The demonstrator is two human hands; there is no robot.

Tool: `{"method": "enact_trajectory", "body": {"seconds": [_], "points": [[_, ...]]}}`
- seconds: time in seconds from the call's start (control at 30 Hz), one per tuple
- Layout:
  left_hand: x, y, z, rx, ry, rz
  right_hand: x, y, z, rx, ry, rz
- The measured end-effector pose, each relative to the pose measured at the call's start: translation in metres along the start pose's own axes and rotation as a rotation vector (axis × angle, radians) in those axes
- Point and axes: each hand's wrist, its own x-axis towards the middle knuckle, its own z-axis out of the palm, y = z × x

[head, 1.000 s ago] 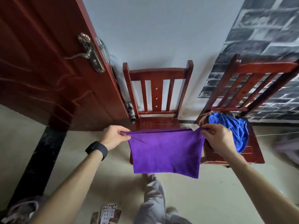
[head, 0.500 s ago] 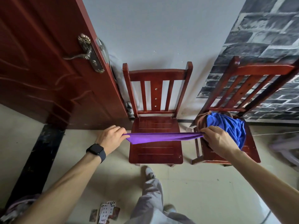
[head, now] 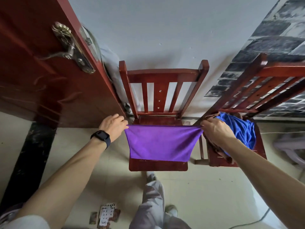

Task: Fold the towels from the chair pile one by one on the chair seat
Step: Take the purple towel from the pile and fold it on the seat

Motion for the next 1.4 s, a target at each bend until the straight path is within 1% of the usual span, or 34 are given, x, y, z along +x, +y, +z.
{"method": "enact_trajectory", "body": {"seconds": [0.1,0.23,0.37,0.43,0.53,0.67,0.83,0.93,0.97,1.0,1.07,1.13,1.2,1.23,1.27,1.4], "points": [[0.021,-0.014,0.001,0.026,-0.003,0.011,0.024,0.001,0.000,-0.012,-0.033,-0.011],[0.035,-0.020,0.002,0.074,0.017,-0.024,0.038,0.003,0.006,-0.027,-0.032,0.010],[0.029,-0.012,0.013,0.078,0.045,-0.072,0.028,0.002,0.022,-0.036,0.001,0.062],[0.017,-0.002,0.027,0.083,0.021,-0.071,0.016,0.000,0.035,-0.035,0.006,0.063],[-0.008,0.017,0.057,0.103,-0.066,-0.060,-0.007,0.000,0.069,-0.022,-0.023,0.064],[-0.049,0.057,0.103,0.052,-0.196,-0.080,-0.049,0.001,0.136,0.004,-0.150,0.112],[-0.109,0.107,0.170,0.006,-0.437,-0.078,-0.114,-0.002,0.214,0.086,-0.282,0.165],[-0.133,0.123,0.194,-0.107,-0.477,-0.164,-0.139,-0.005,0.243,0.157,-0.374,0.243],[-0.135,0.125,0.199,-0.165,-0.468,-0.207,-0.143,-0.006,0.247,0.223,-0.373,0.303],[-0.134,0.125,0.206,-0.249,-0.459,-0.290,-0.145,-0.006,0.253,0.317,-0.346,0.376],[-0.123,0.119,0.216,-0.518,-0.398,-0.523,-0.138,-0.004,0.261,0.521,-0.298,0.536],[-0.107,0.106,0.231,-0.857,-0.344,-0.788,-0.122,0.001,0.269,0.710,-0.290,0.675],[-0.088,0.092,0.248,-1.202,-0.324,-0.929,-0.101,0.007,0.273,0.887,-0.243,0.767],[-0.079,0.085,0.255,-1.311,-0.310,-0.958,-0.088,0.009,0.275,0.952,-0.200,0.801],[-0.069,0.080,0.260,-1.370,-0.279,-0.984,-0.075,0.010,0.276,1.000,-0.159,0.825],[-0.034,0.067,0.288,-1.449,-0.116,-1.114,-0.019,0.009,0.287,1.106,-0.053,0.866]]}}
